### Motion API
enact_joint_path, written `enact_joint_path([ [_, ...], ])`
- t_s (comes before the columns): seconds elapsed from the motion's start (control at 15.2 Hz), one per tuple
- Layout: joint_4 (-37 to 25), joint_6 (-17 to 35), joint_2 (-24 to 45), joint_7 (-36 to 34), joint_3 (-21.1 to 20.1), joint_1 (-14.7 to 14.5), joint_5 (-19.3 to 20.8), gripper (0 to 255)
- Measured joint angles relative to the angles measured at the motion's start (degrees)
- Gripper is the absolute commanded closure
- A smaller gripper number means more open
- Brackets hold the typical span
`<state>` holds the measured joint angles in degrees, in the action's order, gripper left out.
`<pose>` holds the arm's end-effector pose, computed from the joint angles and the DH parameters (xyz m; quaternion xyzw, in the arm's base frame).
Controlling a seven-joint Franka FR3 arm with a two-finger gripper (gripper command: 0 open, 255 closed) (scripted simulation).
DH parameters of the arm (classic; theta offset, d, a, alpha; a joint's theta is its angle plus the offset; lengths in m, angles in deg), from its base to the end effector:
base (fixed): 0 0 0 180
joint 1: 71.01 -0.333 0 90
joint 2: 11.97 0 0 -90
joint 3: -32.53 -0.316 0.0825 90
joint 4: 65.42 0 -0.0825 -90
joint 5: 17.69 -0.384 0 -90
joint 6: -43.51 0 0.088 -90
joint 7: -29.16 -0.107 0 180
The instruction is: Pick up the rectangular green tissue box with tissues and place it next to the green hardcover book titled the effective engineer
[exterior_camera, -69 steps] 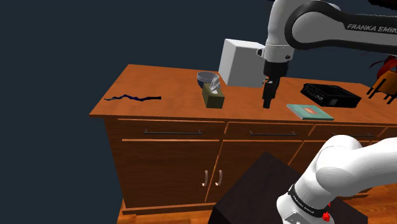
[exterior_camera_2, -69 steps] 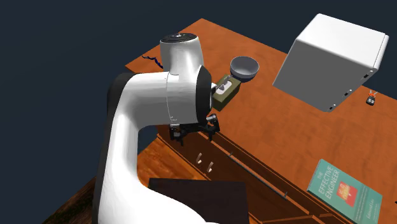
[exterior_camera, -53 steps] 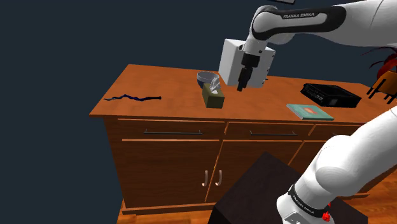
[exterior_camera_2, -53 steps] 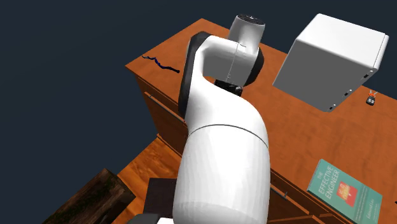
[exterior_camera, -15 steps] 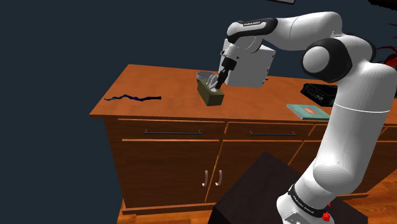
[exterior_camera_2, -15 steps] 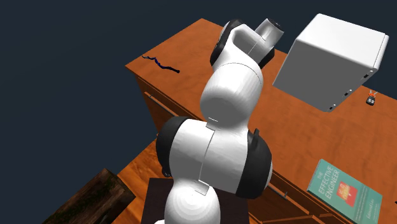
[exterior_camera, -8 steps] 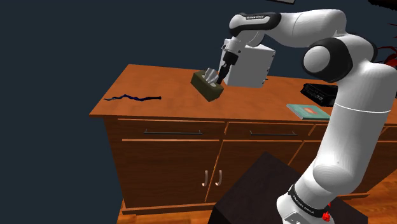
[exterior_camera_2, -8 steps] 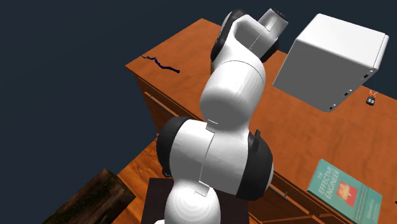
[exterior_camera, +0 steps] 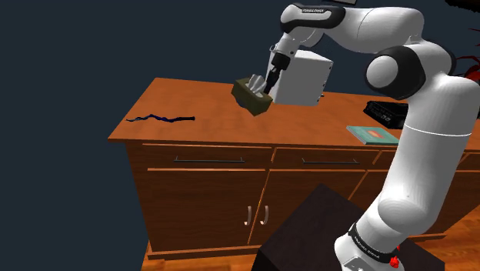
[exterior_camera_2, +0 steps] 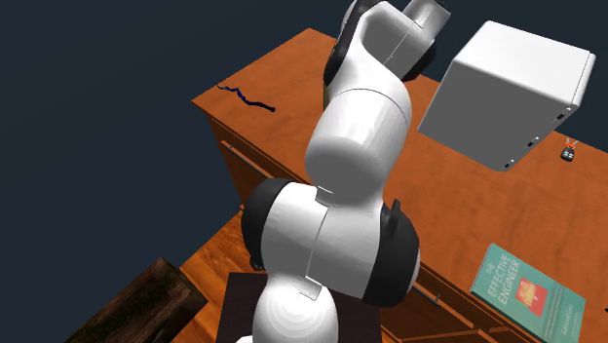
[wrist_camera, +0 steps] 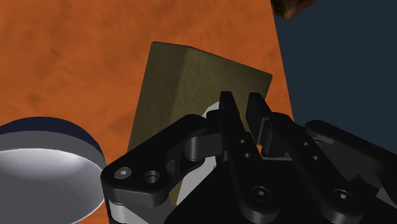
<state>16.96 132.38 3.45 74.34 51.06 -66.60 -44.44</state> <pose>0.6029 -0.1753 0.5409 -0.9628 -0.1796 -0.0483 0.1960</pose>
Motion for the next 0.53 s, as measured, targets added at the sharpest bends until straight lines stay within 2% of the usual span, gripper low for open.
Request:
enact_joint_path([
  [0.2, -2.07, -2.01, 0.11, -0.27, 0.19, 0.48, -0.02, 255],
  [0.53, -0.64, -4.24, -1.37, 4.88, 2.38, 3.91, 0.83, 255],
])
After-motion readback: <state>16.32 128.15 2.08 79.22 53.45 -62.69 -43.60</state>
